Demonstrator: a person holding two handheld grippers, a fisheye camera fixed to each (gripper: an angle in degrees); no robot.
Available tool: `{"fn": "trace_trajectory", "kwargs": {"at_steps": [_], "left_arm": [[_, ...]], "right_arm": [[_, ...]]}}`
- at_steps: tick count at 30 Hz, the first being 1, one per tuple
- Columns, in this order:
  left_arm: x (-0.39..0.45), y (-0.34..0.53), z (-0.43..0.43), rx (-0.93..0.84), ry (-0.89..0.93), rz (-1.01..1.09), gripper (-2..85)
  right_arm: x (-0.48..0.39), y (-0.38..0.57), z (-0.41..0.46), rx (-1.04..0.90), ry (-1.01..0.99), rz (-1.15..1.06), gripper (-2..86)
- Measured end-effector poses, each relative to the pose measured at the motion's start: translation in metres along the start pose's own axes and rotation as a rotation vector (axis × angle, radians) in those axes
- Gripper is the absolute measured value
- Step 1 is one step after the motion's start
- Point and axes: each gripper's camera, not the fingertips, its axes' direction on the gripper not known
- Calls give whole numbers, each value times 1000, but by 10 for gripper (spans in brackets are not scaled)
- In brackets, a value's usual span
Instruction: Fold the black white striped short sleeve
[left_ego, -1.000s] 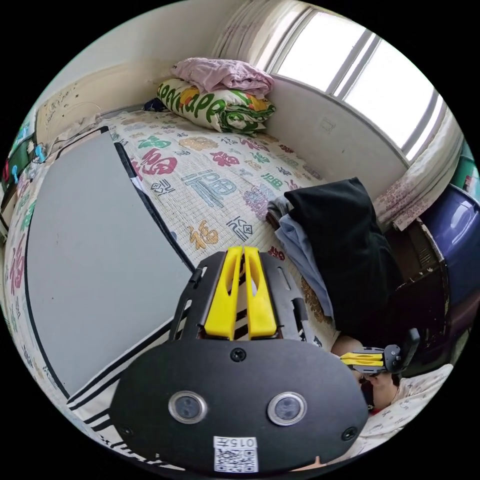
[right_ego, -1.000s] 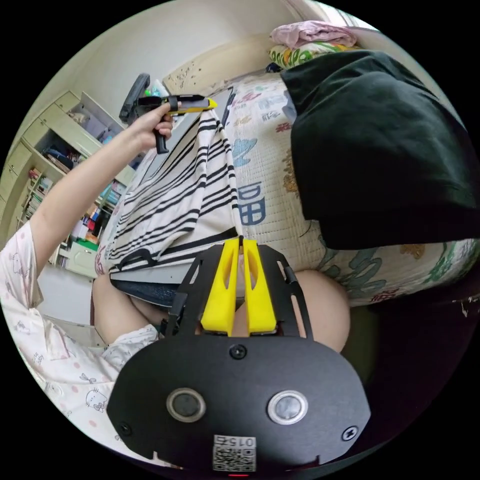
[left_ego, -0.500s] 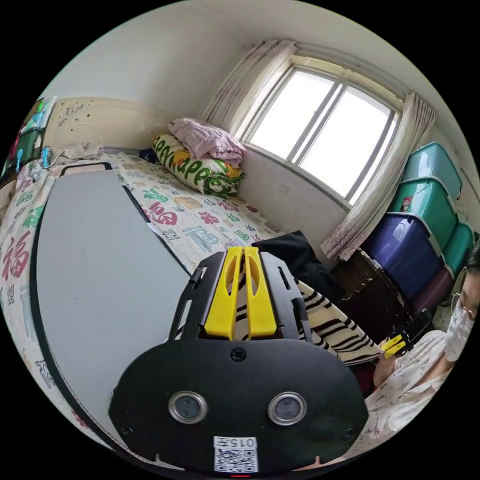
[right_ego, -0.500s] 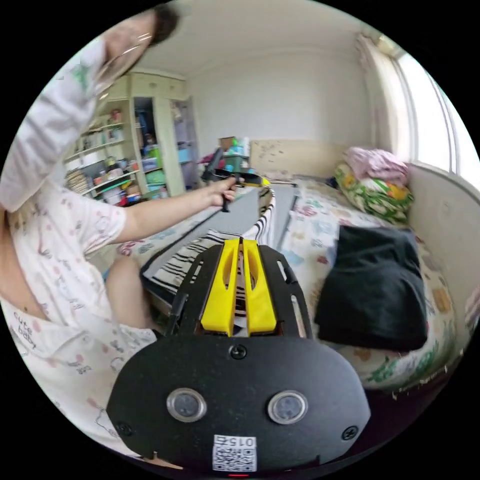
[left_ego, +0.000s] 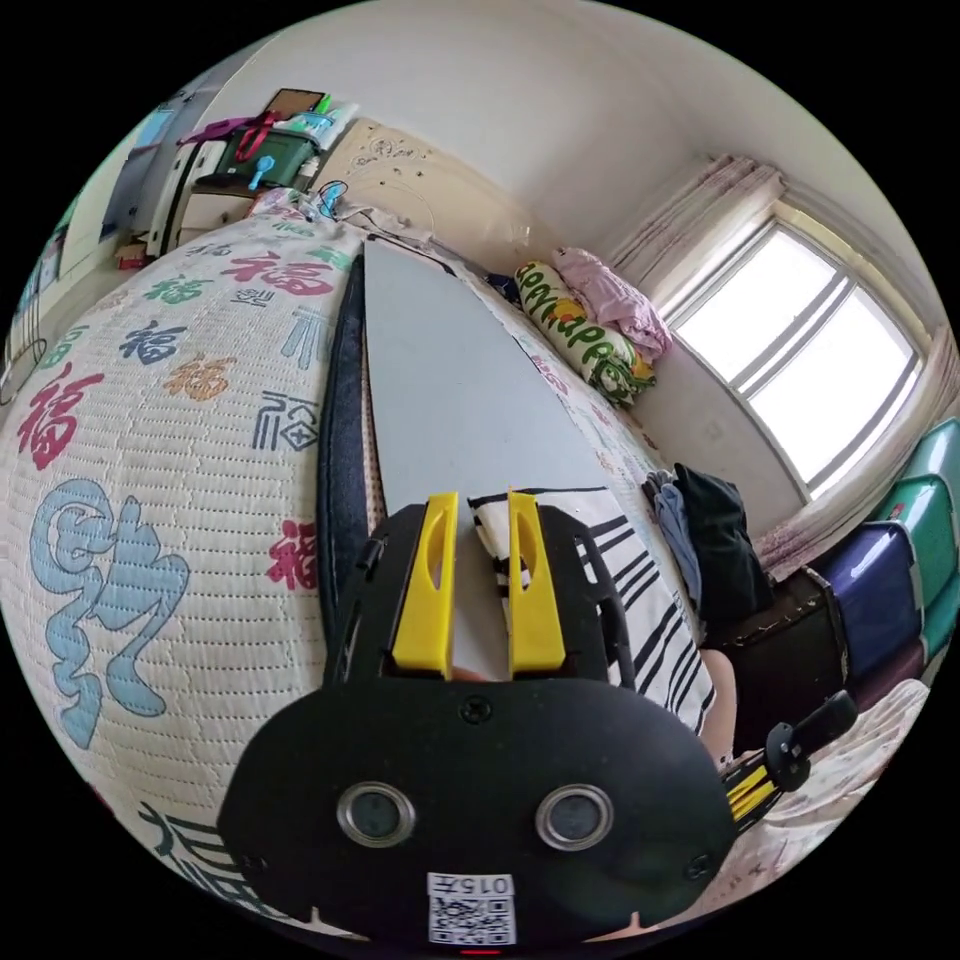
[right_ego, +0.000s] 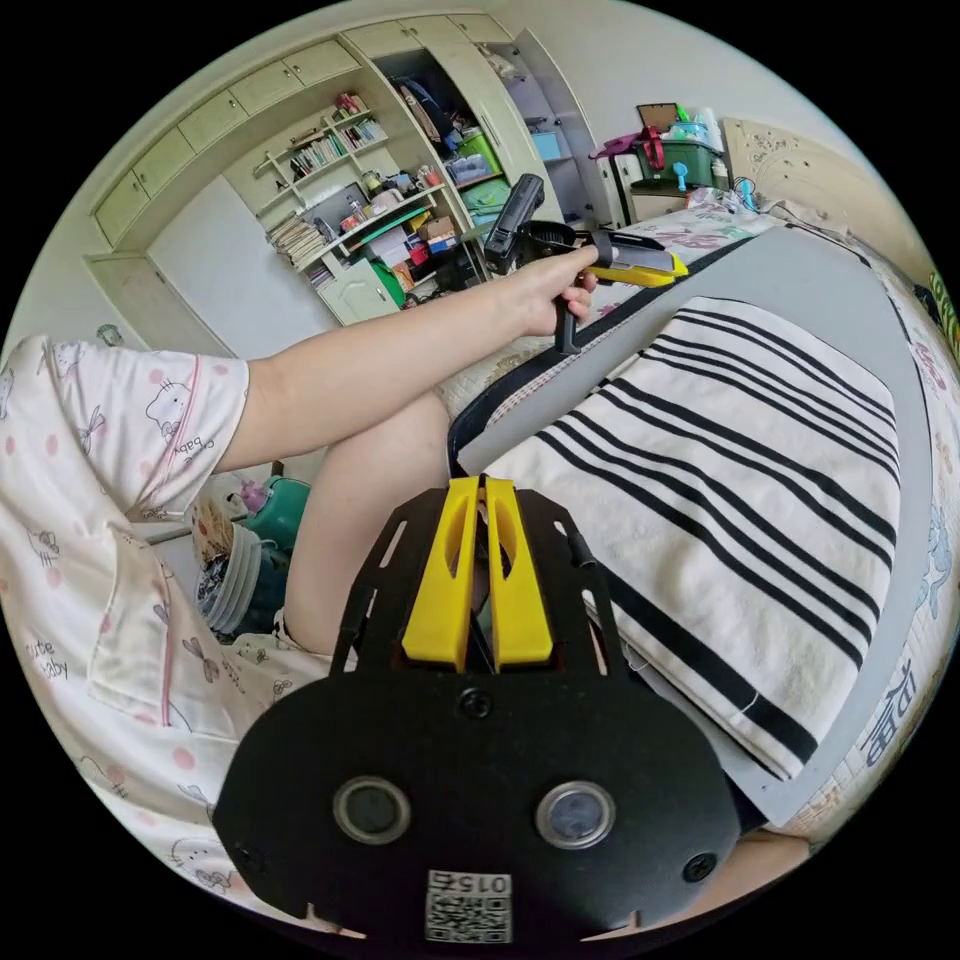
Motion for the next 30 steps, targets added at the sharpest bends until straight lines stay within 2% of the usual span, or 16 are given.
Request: {"fn": "trace_trajectory", "kwargs": {"at_steps": [4, 7, 10, 17, 30], "left_arm": [[16, -5, 12, -102, -29, 67, 103], [29, -6, 36, -172, -85, 102, 79], [35, -2, 45, -182, -63, 110, 28], [67, -2, 14, -100, -110, 178, 10], [125, 2, 38, -246, -326, 310, 11]], "right_arm": [[22, 30, 6, -41, 8, 4, 3], [33, 47, 14, -66, 28, 2, 3], [42, 64, 23, -79, 54, -1, 2], [62, 95, 39, -98, 92, -49, 1], [137, 144, 105, -145, 92, 17, -1]]}}
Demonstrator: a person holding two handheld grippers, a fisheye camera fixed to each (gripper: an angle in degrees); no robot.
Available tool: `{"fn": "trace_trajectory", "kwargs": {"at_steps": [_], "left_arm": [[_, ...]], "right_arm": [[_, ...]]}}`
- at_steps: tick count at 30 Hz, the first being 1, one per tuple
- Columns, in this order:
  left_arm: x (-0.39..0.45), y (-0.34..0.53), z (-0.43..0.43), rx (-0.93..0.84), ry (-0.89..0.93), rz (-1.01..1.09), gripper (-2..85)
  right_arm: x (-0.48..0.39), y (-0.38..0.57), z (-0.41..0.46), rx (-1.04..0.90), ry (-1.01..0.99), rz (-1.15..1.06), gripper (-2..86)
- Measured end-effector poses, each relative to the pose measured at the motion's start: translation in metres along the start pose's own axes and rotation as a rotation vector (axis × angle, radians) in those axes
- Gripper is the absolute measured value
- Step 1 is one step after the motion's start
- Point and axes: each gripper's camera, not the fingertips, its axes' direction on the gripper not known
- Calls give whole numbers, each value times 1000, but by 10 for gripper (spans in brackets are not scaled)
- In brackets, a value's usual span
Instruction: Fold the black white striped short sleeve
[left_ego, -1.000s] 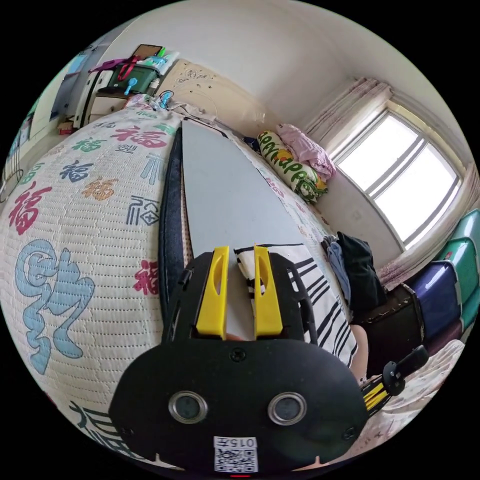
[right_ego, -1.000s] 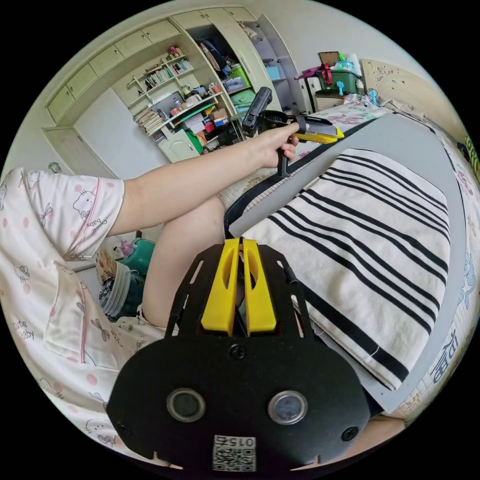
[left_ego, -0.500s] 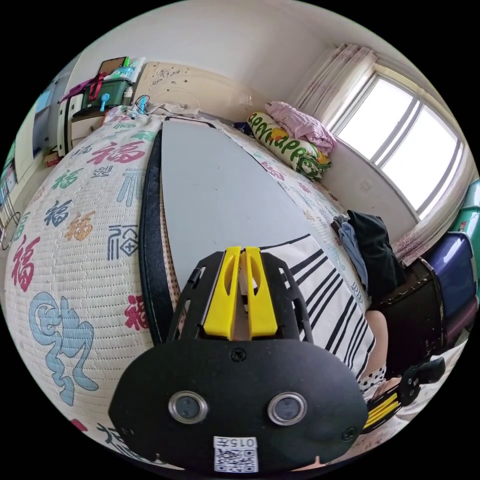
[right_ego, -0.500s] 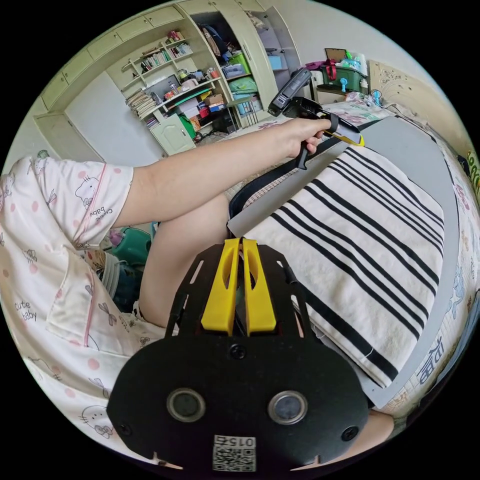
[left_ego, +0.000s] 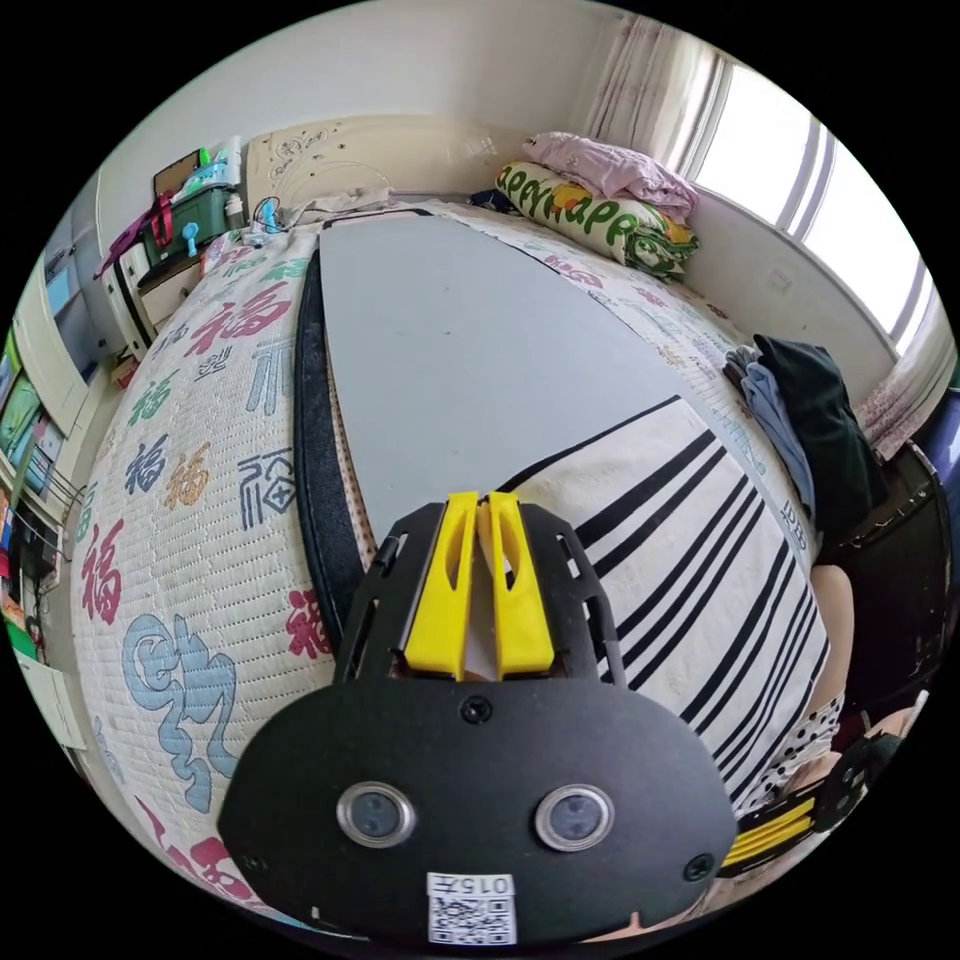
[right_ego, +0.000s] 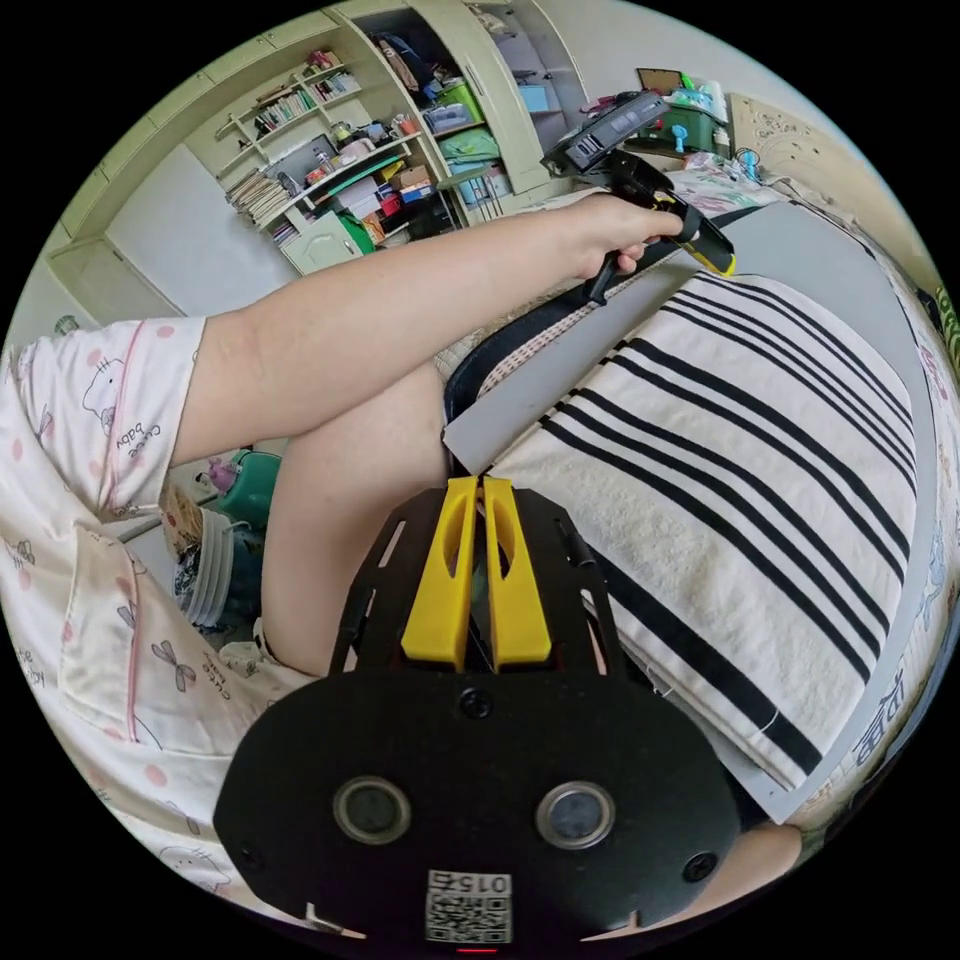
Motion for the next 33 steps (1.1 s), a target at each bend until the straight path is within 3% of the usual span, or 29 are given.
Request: {"fn": "trace_trajectory", "kwargs": {"at_steps": [9, 18, 20, 25, 30, 33], "left_arm": [[13, -12, -18, 1, 23, -39, 46], [43, -16, -72, 31, -1, 43, 42], [60, -13, -90, 59, 85, 120, 41], [129, 12, -127, 97, 519, 415, 44], [193, 24, -120, 11, 670, 598, 50], [225, 30, -101, -97, 670, 680, 54]], "right_arm": [[-50, 9, 45, -75, 360, -262, 29], [-40, 23, 24, -18, 238, -256, 27], [-18, 27, -2, 23, 215, -191, 27], [82, 56, -103, 182, 257, 87, 35], [143, 71, -123, 126, 404, 251, 56], [152, 65, -114, 102, 409, 260, 68]]}}
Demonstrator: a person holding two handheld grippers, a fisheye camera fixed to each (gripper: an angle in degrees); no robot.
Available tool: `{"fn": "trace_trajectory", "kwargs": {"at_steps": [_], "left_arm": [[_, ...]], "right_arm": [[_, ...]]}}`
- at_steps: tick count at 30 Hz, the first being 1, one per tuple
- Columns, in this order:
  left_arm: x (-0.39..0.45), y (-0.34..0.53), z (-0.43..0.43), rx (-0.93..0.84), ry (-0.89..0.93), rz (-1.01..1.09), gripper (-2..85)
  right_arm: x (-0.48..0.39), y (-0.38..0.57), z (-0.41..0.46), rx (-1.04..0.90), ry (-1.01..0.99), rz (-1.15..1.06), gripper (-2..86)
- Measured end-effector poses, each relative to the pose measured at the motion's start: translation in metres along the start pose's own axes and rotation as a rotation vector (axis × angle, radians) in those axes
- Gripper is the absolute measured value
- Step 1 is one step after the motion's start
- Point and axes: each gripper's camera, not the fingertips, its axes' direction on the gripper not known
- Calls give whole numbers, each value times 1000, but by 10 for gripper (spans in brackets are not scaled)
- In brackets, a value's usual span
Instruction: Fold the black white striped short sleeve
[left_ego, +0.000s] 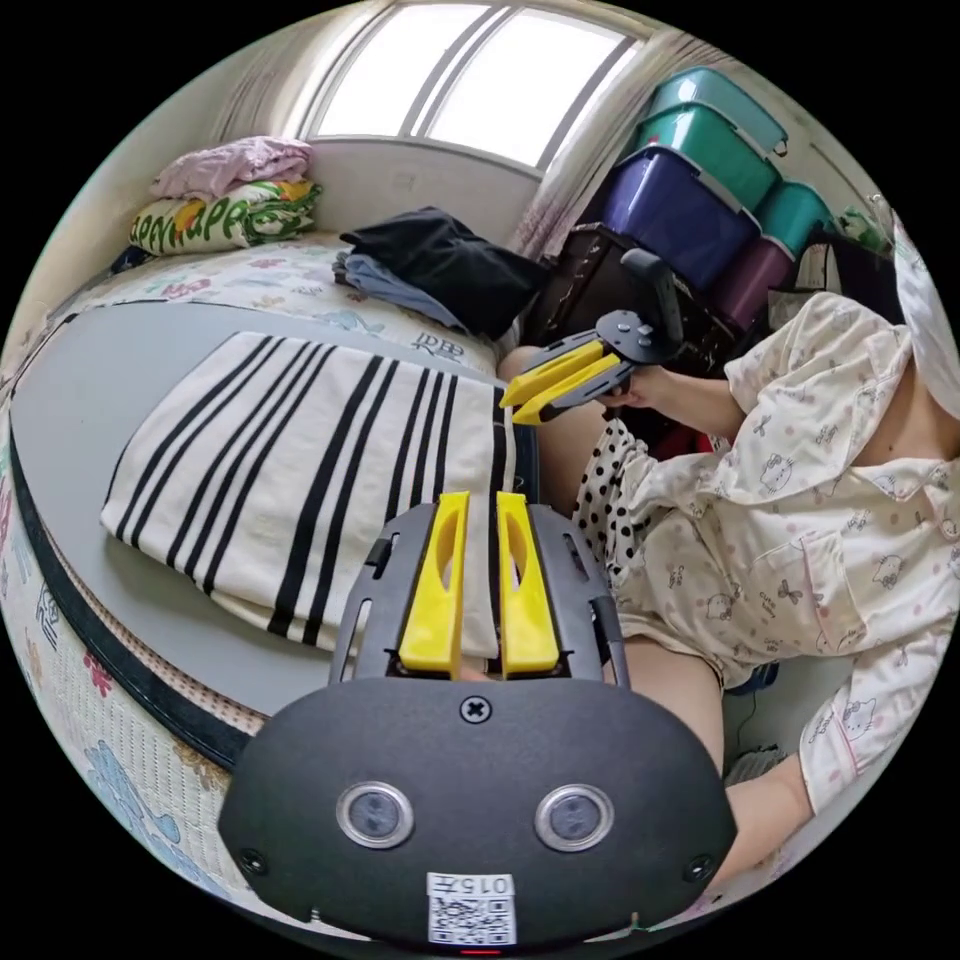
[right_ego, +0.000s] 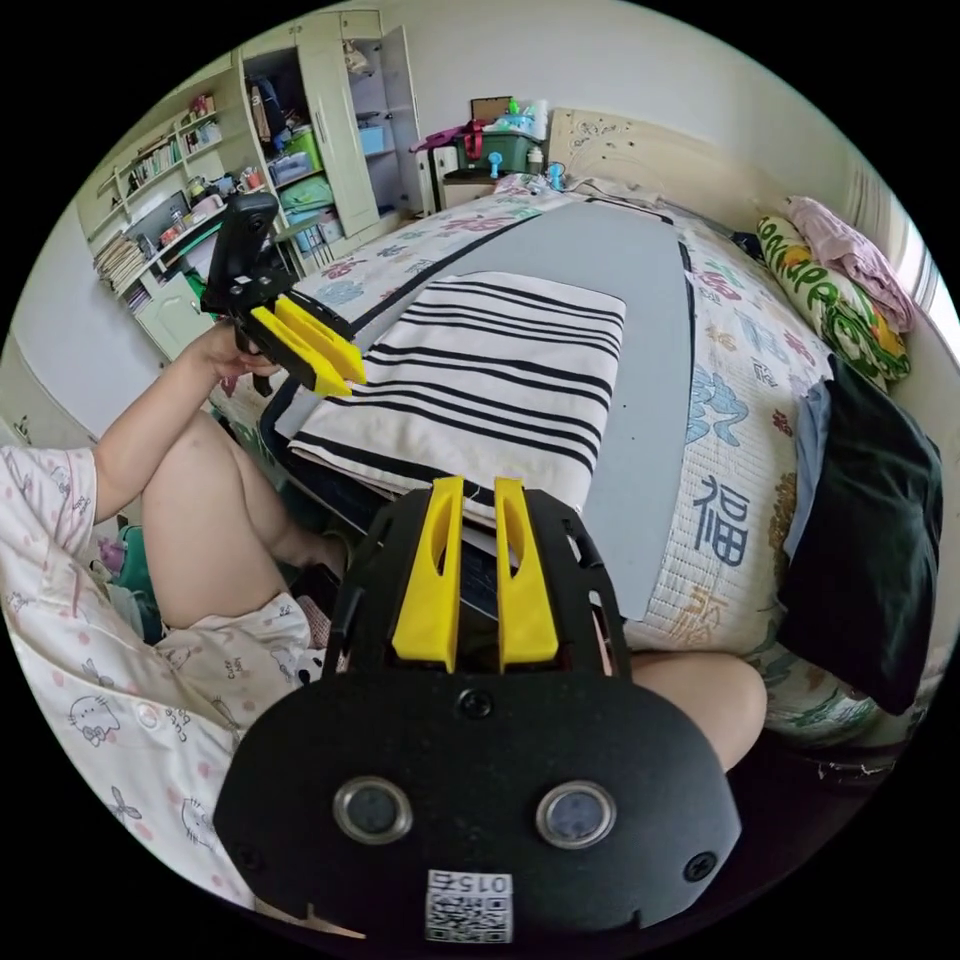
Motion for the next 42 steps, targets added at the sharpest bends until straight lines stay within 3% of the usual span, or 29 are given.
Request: {"fn": "trace_trajectory", "kwargs": {"at_steps": [5, 11, 24, 33, 37, 42], "left_arm": [[-14, -12, 36, -130, 42, -54, 55], [-22, -23, 57, -211, 26, -91, 18], [-25, -56, 59, -220, 49, -84, -2], [-18, -65, 57, -219, 41, -83, -3], [-14, -68, 57, -221, 36, -80, -4], [-14, -69, 56, -216, 48, -85, -4]], "right_arm": [[-10, -21, 27, -75, 29, -7, 71], [-15, -37, 27, -78, 56, 6, -5], [-21, -34, -44, -17, -96, -6, -7], [-28, -52, -44, 11, -16, 12, 65], [-21, -67, -21, -58, 25, 56, 5], [-36, -53, -36, -61, 27, 10, -8]]}}
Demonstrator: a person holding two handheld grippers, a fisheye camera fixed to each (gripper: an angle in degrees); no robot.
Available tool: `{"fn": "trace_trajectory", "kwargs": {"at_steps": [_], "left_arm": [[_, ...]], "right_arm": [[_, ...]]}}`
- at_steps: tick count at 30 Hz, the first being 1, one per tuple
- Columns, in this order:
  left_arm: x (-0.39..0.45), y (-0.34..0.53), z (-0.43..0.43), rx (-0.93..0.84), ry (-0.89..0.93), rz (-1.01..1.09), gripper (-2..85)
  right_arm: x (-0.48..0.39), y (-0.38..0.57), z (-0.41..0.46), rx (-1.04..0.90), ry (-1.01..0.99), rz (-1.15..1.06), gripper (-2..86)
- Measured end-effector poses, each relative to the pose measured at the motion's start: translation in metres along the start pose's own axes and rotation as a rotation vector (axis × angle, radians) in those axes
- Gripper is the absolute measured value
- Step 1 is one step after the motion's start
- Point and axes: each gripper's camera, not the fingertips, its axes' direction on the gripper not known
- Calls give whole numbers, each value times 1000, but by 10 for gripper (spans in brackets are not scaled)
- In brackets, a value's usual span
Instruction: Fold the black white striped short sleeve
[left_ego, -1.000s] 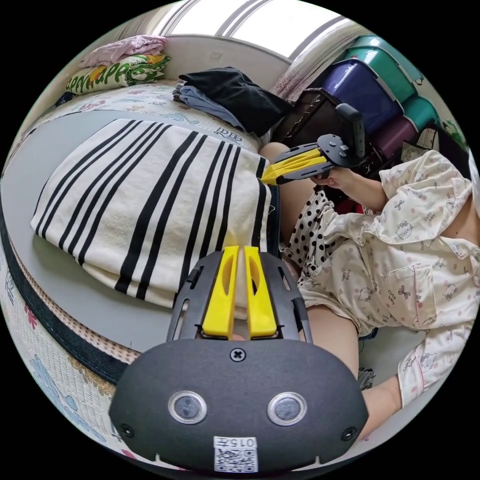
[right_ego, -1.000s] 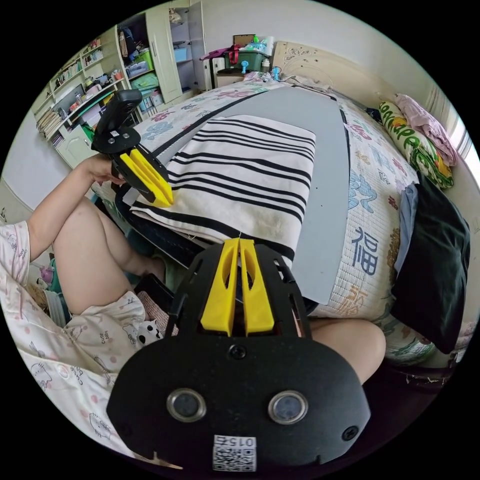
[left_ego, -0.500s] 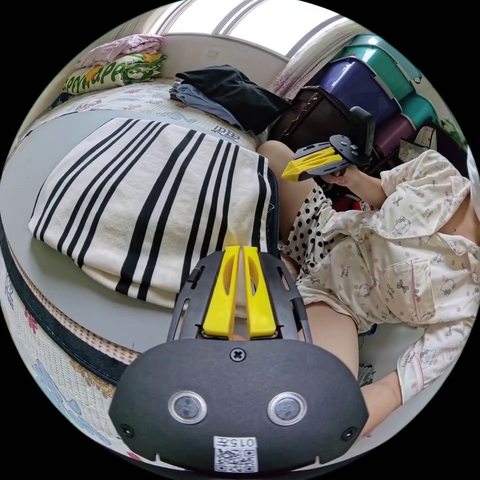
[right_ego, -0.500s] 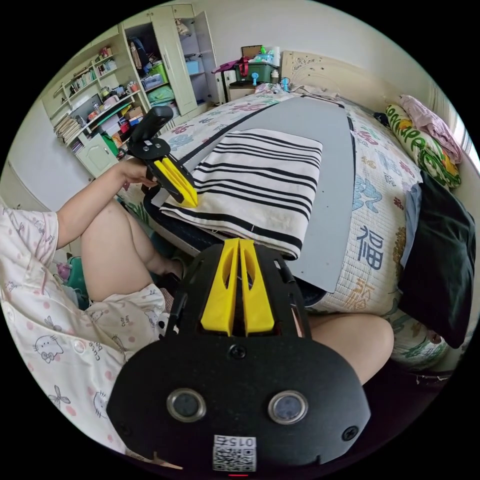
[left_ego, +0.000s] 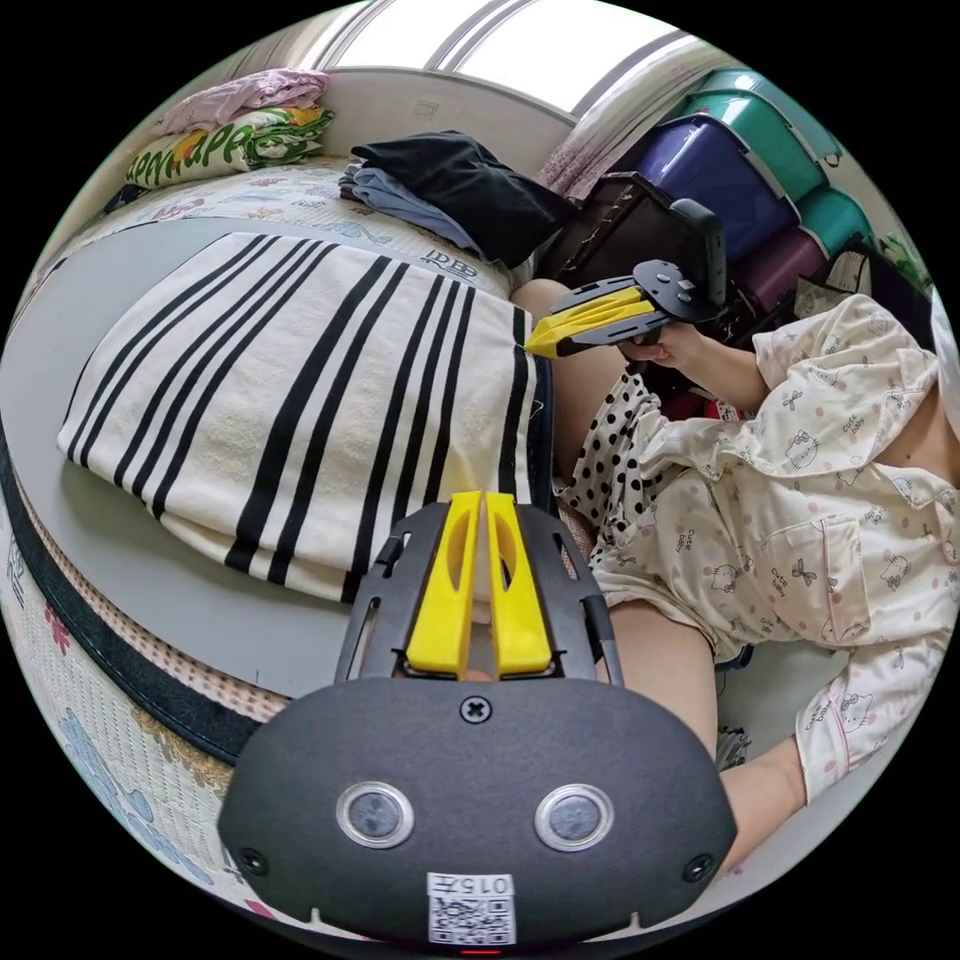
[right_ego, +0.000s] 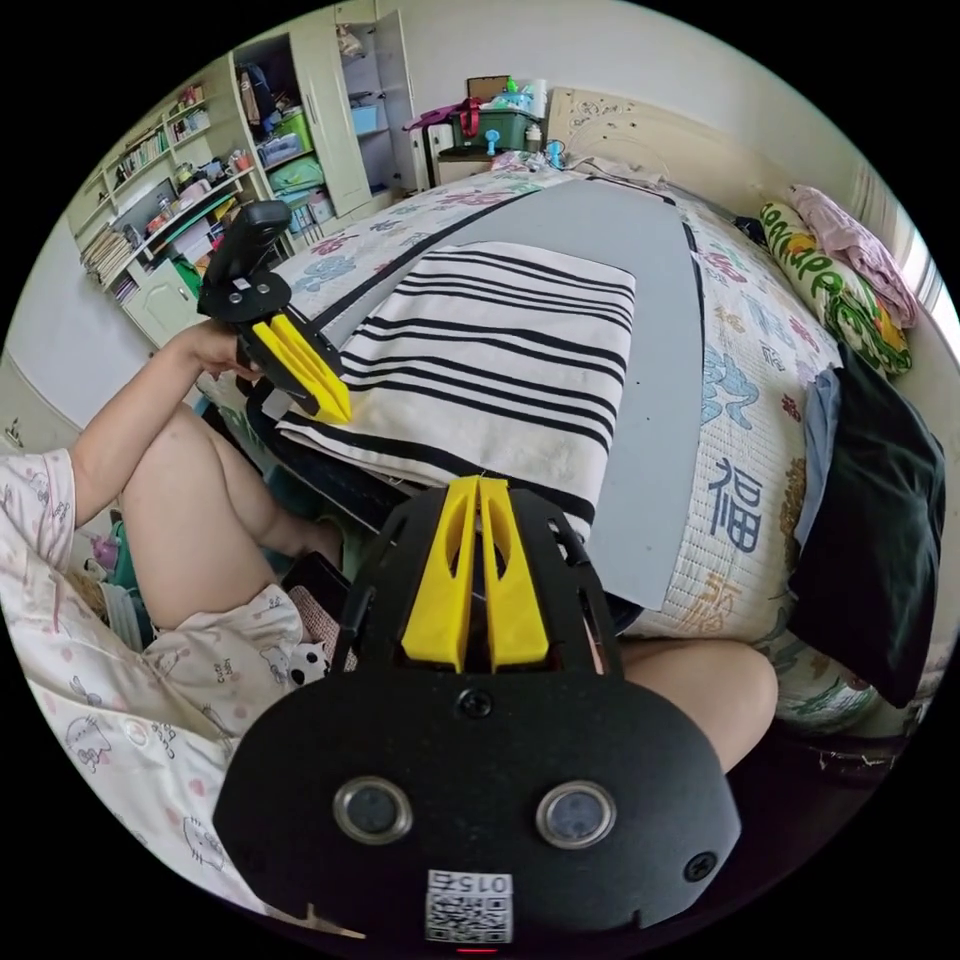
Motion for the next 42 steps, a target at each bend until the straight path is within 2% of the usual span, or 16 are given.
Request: {"fn": "trace_trajectory", "kwargs": {"at_steps": [7, 13, 17, 21, 25, 34, 42], "left_arm": [[4, -7, 2, -22, -1, 15, -6], [2, -9, 5, -18, 7, 7, -6], [1, -9, 7, -8, 13, -1, -7], [0, -9, 11, -5, 15, -2, -7], [-2, -10, 15, -9, 20, 2, -8], [-10, -14, 27, -14, 29, 7, -8], [-19, -13, 38, -10, 32, 3, -8]], "right_arm": [[-2, 40, -20, -8, -52, 29, -5], [-40, 45, -32, 36, -105, -91, 57], [-61, 39, -24, 19, -120, -134, 65], [-87, 39, -16, 14, -34, -205, 55], [-104, 40, -7, -24, 90, -220, 0], [-105, 52, -30, -33, -42, -195, -10], [-106, 74, -42, -114, -68, -193, -9]]}}
